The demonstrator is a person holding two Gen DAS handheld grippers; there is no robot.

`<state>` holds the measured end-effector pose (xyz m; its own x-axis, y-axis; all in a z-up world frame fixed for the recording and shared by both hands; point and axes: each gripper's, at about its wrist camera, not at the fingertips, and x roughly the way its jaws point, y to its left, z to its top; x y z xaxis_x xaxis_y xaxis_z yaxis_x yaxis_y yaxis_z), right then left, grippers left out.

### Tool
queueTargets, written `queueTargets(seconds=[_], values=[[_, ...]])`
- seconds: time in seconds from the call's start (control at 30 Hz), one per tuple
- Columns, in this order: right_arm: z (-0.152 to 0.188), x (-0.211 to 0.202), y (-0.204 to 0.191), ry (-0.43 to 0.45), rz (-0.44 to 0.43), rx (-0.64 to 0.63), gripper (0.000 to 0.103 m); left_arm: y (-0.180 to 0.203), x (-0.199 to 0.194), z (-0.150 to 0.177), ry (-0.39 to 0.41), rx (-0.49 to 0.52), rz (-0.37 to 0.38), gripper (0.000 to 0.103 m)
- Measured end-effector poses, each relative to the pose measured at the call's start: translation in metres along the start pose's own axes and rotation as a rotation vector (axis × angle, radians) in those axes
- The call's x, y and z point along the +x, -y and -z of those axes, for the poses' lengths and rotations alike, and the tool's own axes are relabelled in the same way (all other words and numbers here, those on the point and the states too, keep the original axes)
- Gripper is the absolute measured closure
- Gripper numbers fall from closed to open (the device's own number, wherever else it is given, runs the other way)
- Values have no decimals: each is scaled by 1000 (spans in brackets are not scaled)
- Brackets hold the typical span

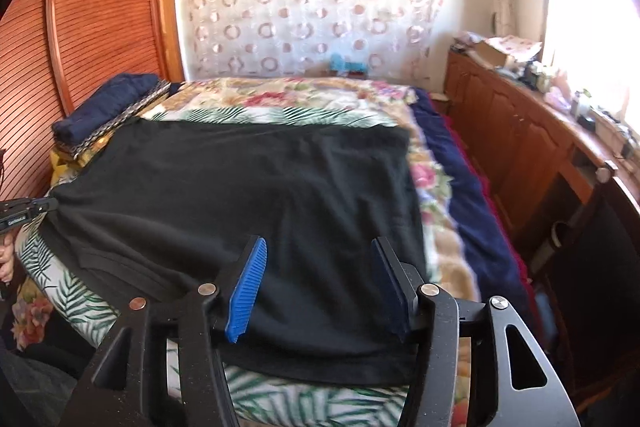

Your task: Fold small clothes

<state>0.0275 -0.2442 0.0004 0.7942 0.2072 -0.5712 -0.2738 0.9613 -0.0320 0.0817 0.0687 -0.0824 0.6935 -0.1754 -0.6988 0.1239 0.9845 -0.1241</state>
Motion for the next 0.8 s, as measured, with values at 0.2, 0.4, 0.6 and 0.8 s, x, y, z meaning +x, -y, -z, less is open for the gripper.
queueTargets(seconds=[0.2,0.4,0.6,0.8], values=[[4,40,-38,-58,-83,-44,47,-2,3,2,-10,-3,0,95],[6,78,-66,-97,-124,-81,47,0,6,4,-21,8,-38,85],[8,110,-68,-125,-106,-97,42,-1,-5,0,21,2,-23,45],[12,109,-78,-128,-92,-104,24,-10,-3,-2,26,-37,-15,22]])
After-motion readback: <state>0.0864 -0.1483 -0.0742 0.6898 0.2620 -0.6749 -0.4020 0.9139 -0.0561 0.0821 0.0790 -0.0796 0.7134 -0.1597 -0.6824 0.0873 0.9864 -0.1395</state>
